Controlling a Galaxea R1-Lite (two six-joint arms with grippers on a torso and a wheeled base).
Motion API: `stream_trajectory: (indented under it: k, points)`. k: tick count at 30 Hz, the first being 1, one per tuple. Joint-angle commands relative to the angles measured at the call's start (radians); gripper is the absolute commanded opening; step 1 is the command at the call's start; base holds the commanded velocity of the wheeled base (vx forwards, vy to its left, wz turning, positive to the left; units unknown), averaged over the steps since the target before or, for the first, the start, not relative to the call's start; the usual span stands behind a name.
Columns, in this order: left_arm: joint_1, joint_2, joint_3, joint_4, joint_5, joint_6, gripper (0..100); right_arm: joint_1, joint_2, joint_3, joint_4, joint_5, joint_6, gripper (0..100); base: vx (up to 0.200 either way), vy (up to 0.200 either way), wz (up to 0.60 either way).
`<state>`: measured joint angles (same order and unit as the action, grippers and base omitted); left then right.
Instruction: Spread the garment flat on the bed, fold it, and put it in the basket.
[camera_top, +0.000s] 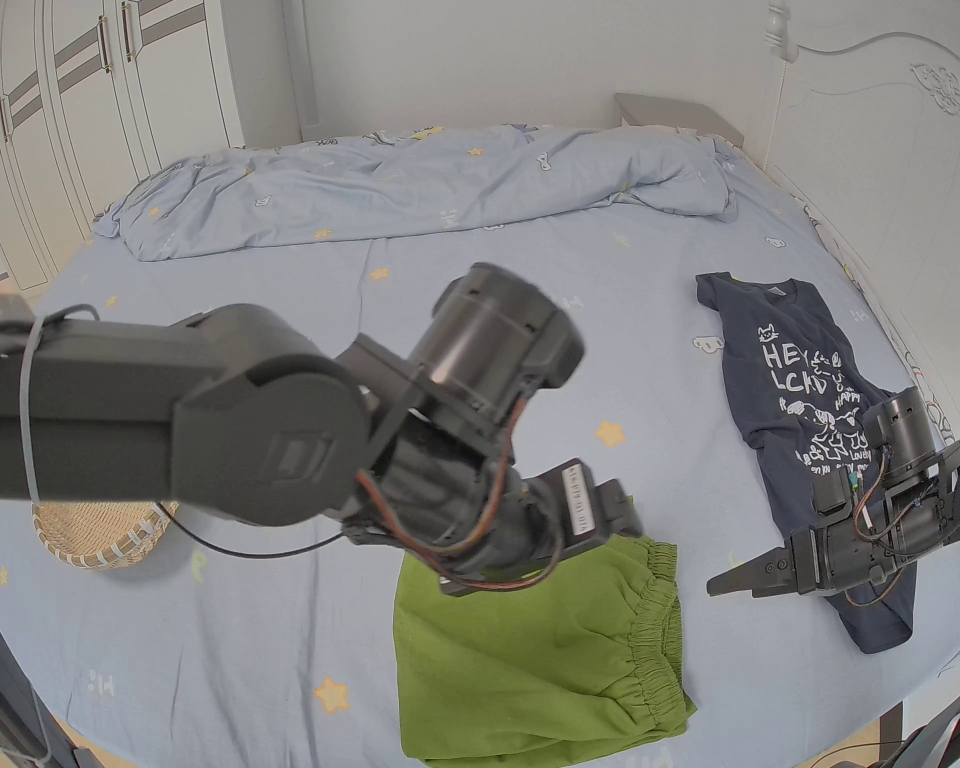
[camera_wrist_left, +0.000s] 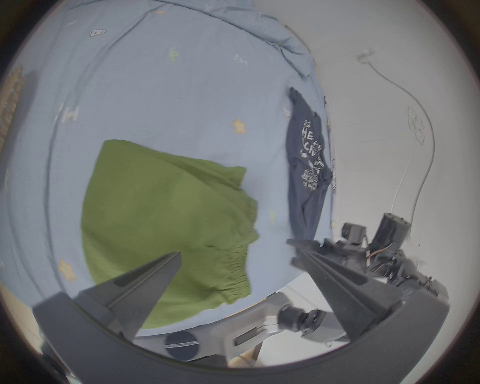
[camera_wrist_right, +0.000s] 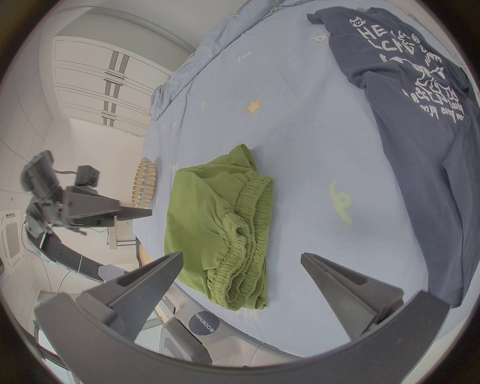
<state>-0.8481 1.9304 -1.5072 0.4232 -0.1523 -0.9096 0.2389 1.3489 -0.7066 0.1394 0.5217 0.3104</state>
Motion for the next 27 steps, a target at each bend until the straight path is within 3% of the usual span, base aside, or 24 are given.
stream_trajectory:
  k: [1, 4, 8, 9, 10, 13, 21, 27]
  points:
    - [0.190, -0.188, 0.265, -0.044, -0.159, 0.167, 100, 0.030, -0.059, -0.033, 0.000, 0.004, 0.004, 100, 0.000, 0.000, 0.00]
    - [0.244, -0.215, 0.363, -0.109, -0.214, 0.189, 100, 0.028, -0.073, -0.067, 0.000, 0.006, 0.006, 100, 0.000, 0.000, 0.00]
    - [0.399, -0.232, 0.668, -0.434, -0.316, 0.304, 100, 0.028, -0.073, -0.166, 0.002, 0.009, 0.035, 100, 0.000, 0.000, 0.00]
    - [0.409, -0.231, 0.685, -0.458, -0.323, 0.314, 100, 0.028, -0.074, -0.169, 0.002, 0.009, 0.035, 100, 0.000, 0.000, 0.00]
    - [0.460, -0.215, 0.766, -0.584, -0.374, 0.363, 100, 0.028, -0.073, -0.174, 0.002, 0.011, 0.036, 100, 0.000, 0.000, 0.00]
    - [0.518, -0.166, 0.855, -0.727, -0.478, 0.408, 100, 0.028, -0.073, -0.168, 0.000, 0.011, 0.033, 100, 0.000, 0.000, 0.00]
    - [0.529, -0.044, 0.835, -0.744, -0.506, 0.428, 100, 0.030, -0.076, -0.163, 0.002, 0.011, 0.035, 100, 0.000, 0.000, 0.00]
    - [0.480, -0.010, 0.825, -0.761, -0.518, 0.434, 100, 0.030, -0.077, -0.157, 0.002, 0.009, 0.036, 100, 0.000, 0.000, 0.00]
